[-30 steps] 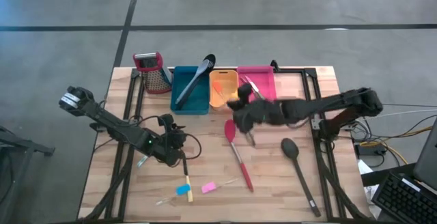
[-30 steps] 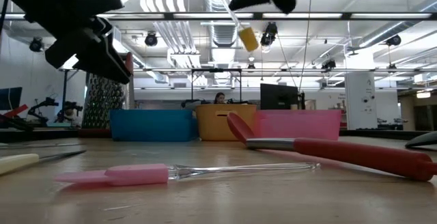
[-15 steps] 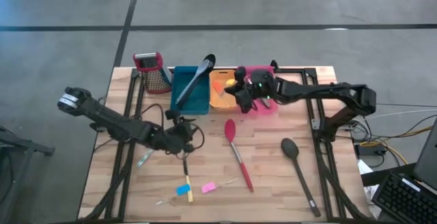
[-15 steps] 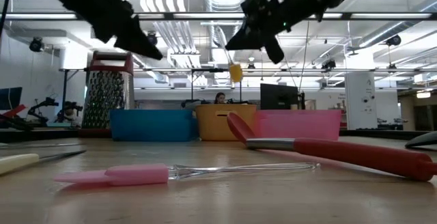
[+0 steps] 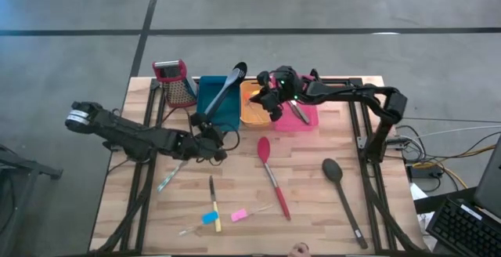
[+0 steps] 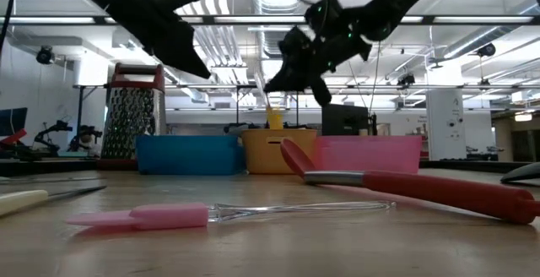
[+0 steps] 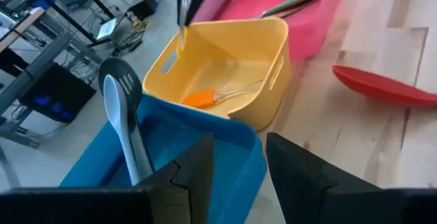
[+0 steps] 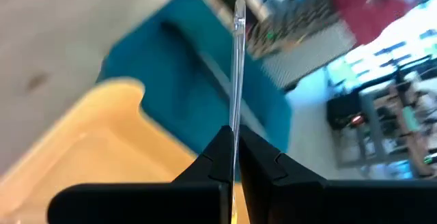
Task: Pick & Place Kitchen Items
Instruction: Put the yellow spatula into the yellow bin
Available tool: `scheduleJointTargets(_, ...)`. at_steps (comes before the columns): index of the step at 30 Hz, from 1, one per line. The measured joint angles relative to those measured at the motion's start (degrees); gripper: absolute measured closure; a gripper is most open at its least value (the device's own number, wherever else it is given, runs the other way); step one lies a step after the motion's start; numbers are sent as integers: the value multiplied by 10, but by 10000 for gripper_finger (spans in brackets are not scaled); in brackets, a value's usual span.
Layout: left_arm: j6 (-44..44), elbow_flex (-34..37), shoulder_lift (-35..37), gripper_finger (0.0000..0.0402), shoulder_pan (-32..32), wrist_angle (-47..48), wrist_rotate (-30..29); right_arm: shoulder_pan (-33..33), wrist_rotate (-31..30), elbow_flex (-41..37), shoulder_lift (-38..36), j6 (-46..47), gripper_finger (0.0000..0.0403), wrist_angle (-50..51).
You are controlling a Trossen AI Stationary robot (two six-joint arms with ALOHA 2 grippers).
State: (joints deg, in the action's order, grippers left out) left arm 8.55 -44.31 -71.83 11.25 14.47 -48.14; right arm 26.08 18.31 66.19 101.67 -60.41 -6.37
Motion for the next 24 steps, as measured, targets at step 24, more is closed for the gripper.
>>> scheduleJointTargets(24, 9, 3, 0, 264, -2, 6, 12, 46, -19, 3, 54, 15, 395, 48)
